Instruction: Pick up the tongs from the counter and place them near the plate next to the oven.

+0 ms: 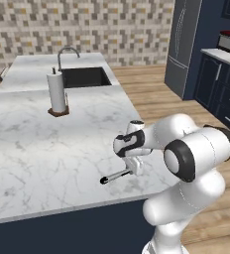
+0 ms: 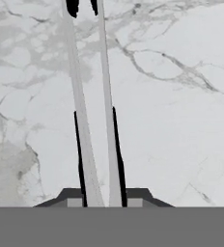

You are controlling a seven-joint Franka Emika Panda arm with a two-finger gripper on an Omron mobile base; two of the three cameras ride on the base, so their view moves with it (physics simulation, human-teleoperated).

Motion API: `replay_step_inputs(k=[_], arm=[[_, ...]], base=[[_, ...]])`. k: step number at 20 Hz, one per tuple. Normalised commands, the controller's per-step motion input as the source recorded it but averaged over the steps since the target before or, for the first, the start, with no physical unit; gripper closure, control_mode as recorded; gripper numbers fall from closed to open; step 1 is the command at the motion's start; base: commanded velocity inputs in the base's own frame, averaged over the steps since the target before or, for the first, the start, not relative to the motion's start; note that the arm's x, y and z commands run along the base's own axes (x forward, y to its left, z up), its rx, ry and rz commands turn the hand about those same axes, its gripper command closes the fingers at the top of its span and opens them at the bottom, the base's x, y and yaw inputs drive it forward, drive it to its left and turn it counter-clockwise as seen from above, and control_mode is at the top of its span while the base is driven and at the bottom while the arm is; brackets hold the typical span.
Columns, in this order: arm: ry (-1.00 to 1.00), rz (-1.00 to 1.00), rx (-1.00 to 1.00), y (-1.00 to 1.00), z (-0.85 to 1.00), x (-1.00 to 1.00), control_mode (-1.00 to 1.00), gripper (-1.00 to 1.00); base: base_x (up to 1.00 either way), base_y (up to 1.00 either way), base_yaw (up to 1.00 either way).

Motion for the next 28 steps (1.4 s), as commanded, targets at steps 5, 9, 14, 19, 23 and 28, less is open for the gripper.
replay_step_inputs(k=[5, 9, 14, 19, 23, 28], arm=[[-0.01, -0.03, 0.0, -0.01, 0.22, -0.16, -1.0, 1.0], [0.0, -0.08, 0.0, -0.05, 0.57, -0.09, -1.0, 1.0], [-0.02, -0.08, 0.0, -0.04, 0.87, -0.11, -1.0, 1.0], [-0.04, -0.1, 0.0, -0.08, 0.82, -0.14, -1.0, 1.0], [-0.05, -0.11, 0.01, -0.11, 0.75, -0.29, -1.0, 1.0], [-0.1, -0.18, 0.01, -0.08, 0.7, -0.38, -1.0, 1.0]], base=[[0.0, 0.0, 0.0], [0.0, 0.0, 0.0], [0.0, 0.0, 0.0], [0.0, 0.0, 0.0], [0.0, 0.0, 0.0], [0.0, 0.0, 0.0]])
